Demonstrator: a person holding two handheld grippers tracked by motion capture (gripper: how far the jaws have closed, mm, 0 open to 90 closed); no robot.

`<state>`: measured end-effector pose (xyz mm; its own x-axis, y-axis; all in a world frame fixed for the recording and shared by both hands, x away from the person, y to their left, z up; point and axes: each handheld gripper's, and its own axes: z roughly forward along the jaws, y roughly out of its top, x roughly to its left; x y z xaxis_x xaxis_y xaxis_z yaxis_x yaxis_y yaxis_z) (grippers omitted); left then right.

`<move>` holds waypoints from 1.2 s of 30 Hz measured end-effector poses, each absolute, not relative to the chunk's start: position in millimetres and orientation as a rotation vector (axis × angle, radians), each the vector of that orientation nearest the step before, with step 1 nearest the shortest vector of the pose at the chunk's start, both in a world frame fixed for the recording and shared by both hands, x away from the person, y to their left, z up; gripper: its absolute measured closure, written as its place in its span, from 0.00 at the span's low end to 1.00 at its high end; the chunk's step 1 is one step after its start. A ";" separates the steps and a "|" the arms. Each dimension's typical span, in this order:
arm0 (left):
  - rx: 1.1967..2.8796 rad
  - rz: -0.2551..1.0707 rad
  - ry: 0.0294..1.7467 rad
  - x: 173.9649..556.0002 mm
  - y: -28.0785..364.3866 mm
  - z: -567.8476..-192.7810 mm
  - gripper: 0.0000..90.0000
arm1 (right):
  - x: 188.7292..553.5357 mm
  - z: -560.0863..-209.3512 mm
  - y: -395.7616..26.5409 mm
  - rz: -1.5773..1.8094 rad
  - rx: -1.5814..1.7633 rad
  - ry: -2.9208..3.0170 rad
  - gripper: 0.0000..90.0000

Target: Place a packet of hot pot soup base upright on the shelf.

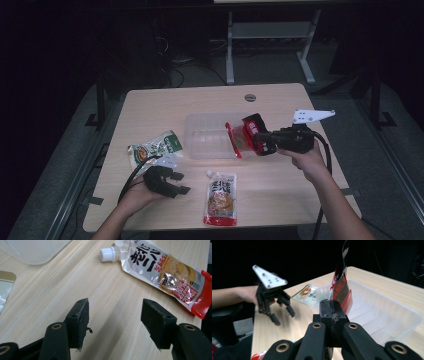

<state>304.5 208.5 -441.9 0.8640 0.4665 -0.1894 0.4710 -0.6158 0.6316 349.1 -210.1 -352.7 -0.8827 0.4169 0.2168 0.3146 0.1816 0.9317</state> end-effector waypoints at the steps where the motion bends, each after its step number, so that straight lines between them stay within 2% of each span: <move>1: 2.326 -0.008 0.675 304.5 208.5 -441.9 0.44 | 350.8 -352.0 -210.4 1.815 0.738 2.337 1.00; 12: 2.327 -0.015 0.679 304.9 209.1 -441.4 0.44 | 370.5 -355.2 -212.5 1.773 0.802 2.299 1.00; 36: 2.333 -0.015 0.667 306.2 207.6 -442.1 0.43 | 372.4 -367.6 -201.0 1.705 0.821 2.307 1.00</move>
